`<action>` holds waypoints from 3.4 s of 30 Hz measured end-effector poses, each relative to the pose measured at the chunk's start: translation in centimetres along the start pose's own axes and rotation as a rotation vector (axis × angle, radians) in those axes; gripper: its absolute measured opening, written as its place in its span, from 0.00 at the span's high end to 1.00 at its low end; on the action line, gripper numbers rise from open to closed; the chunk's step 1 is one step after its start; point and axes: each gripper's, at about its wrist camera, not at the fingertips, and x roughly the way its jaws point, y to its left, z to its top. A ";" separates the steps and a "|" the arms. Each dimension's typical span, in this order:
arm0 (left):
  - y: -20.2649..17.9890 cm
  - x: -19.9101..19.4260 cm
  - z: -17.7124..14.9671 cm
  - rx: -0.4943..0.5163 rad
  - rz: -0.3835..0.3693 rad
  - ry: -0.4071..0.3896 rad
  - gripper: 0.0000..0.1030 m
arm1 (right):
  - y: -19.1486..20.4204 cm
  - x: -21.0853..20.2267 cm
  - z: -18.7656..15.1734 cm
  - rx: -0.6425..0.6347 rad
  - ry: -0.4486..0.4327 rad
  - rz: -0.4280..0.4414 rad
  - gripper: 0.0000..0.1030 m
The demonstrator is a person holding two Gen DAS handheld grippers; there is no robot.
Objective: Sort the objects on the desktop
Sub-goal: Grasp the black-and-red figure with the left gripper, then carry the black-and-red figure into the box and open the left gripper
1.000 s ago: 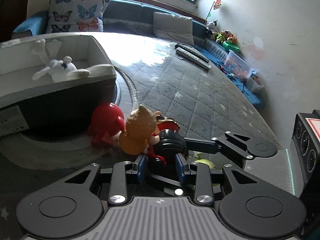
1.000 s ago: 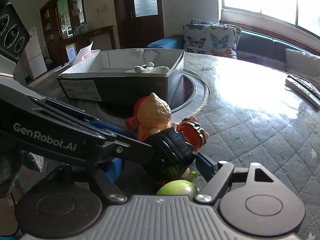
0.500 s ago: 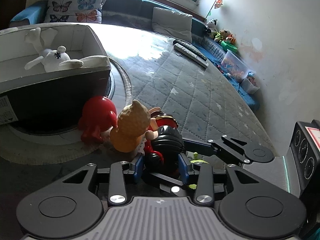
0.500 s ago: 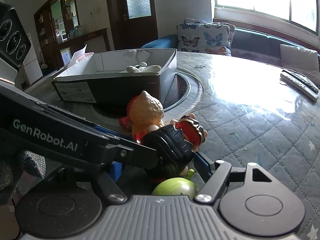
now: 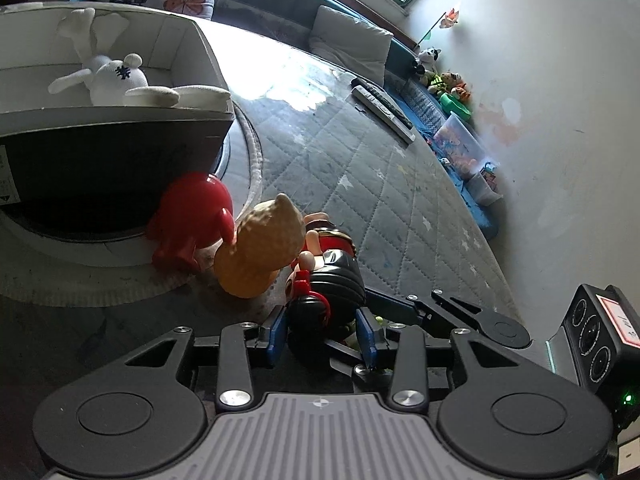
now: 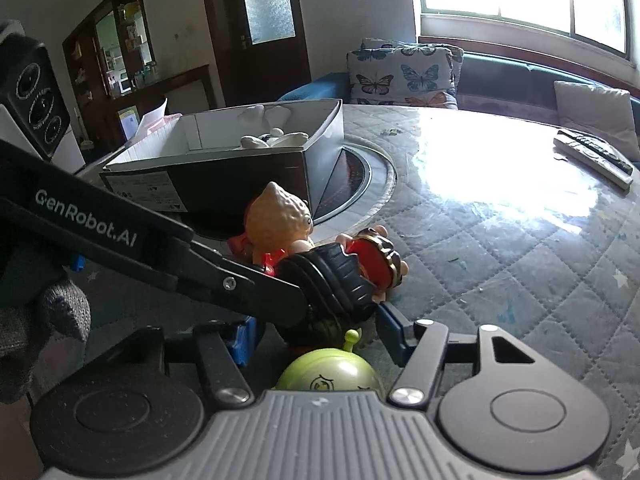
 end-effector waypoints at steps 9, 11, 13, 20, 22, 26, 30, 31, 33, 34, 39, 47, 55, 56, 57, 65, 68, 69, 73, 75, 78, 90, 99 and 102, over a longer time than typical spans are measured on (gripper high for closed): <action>1.1 -1.4 0.5 -0.021 0.008 -0.030 0.62 | 0.4 0.5 0.0 -0.007 0.007 0.003 0.30; 1.2 -1.3 0.5 -0.022 0.004 -0.030 0.62 | 0.5 0.7 0.0 -0.006 0.009 0.007 0.30; 1.3 -1.1 0.5 -0.025 -0.009 -0.032 0.62 | 0.7 0.9 0.0 -0.004 0.012 0.016 0.30; 0.7 0.0 0.5 -0.015 -0.050 -0.030 0.59 | 0.4 1.2 0.0 0.009 0.015 0.004 0.30; 0.6 0.3 0.5 -0.013 -0.053 -0.030 0.59 | 0.1 1.2 0.0 0.018 0.013 0.002 0.30; 0.5 1.0 0.6 -0.028 -0.063 -0.025 0.58 | -0.5 1.2 0.1 0.037 0.008 -0.005 0.30; 0.3 1.3 0.7 -0.032 -0.054 -0.026 0.57 | -0.7 1.4 0.1 0.043 0.001 -0.012 0.31; 0.1 1.3 0.7 -0.022 -0.050 -0.028 0.57 | -0.7 1.3 0.1 0.041 -0.001 -0.014 0.31; -0.2 1.1 0.5 -0.002 -0.043 -0.036 0.57 | -0.5 1.2 0.1 0.036 -0.004 -0.018 0.32; -0.3 1.0 0.4 0.007 -0.039 -0.041 0.57 | -0.5 1.0 0.1 0.035 -0.008 -0.020 0.35; -0.5 0.0 0.4 0.018 -0.054 -0.068 0.57 | -0.2 0.2 0.4 0.031 -0.031 -0.028 0.35; -0.8 -4.0 1.0 0.043 -0.078 -0.166 0.57 | 2.1 -1.8 2.9 -0.054 -0.096 -0.038 0.35; 1.0 -9.3 3.2 0.022 -0.037 -0.302 0.57 | 5.9 -1.2 7.9 -0.190 -0.142 -0.003 0.35; 1.4 -9.9 3.6 0.017 -0.029 -0.317 0.57 | 6.5 -0.7 8.7 -0.205 -0.144 0.008 0.35; 1.9 -10.3 4.1 0.009 -0.020 -0.330 0.57 | 7.2 -0.2 9.5 -0.220 -0.145 0.018 0.35; 7.2 -11.5 8.0 -0.077 0.040 -0.353 0.56 | 11.4 5.0 15.3 -0.313 -0.131 0.103 0.35; 9.4 -11.6 9.5 -0.111 0.061 -0.353 0.56 | 12.2 7.6 16.8 -0.322 -0.104 0.134 0.36; 10.1 -11.6 10.0 -0.123 0.068 -0.353 0.56 | 12.5 8.6 17.3 -0.324 -0.092 0.146 0.36; 12.9 -11.7 11.9 -0.169 0.095 -0.351 0.56 | 12.7 11.8 18.5 -0.318 -0.041 0.178 0.35; 14.2 -11.1 12.5 -0.194 0.103 -0.333 0.56 | 12.7 13.2 18.8 -0.311 -0.014 0.192 0.35; 15.4 -10.1 12.9 -0.214 0.121 -0.303 0.57 | 12.1 15.4 19.0 -0.297 0.041 0.215 0.35; 18.0 -7.7 13.1 -0.269 0.167 -0.212 0.57 | 11.5 20.1 18.6 -0.283 0.209 0.257 0.35; 18.3 -8.0 12.8 -0.269 0.197 -0.215 0.58 | 11.8 19.9 18.0 -0.294 0.219 0.244 0.33; 17.8 -8.4 12.6 -0.252 0.209 -0.223 0.58 | 11.7 19.1 17.7 -0.293 0.202 0.232 0.29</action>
